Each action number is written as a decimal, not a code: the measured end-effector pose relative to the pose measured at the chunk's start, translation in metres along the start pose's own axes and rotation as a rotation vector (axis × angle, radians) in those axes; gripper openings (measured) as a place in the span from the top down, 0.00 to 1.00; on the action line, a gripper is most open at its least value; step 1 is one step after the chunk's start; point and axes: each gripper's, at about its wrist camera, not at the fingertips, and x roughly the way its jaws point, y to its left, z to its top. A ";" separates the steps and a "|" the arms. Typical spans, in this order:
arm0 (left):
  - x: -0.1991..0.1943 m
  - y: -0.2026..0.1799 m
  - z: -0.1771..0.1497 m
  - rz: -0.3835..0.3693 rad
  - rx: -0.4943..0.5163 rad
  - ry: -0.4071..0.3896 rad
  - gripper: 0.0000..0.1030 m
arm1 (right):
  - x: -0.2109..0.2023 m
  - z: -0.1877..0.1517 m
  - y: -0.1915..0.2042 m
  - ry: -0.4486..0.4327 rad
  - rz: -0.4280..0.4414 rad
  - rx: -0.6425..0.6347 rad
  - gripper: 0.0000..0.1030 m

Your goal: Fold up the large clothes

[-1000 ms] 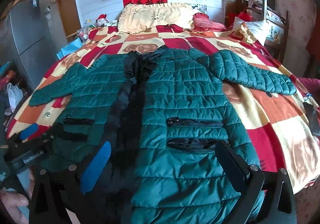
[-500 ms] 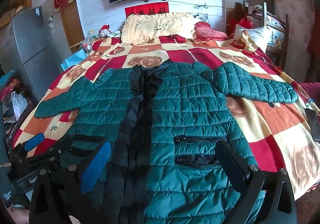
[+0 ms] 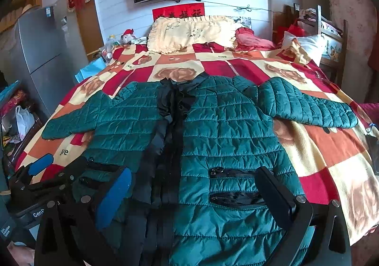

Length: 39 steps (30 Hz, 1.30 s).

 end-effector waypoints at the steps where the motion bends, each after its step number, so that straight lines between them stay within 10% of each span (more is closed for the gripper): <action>1: 0.001 0.000 0.000 0.000 -0.002 0.001 0.00 | 0.001 0.000 0.000 0.000 0.001 -0.003 0.00; 39: 0.006 0.003 0.009 0.017 -0.011 -0.006 0.00 | 0.014 0.011 0.003 -0.007 0.013 0.003 0.00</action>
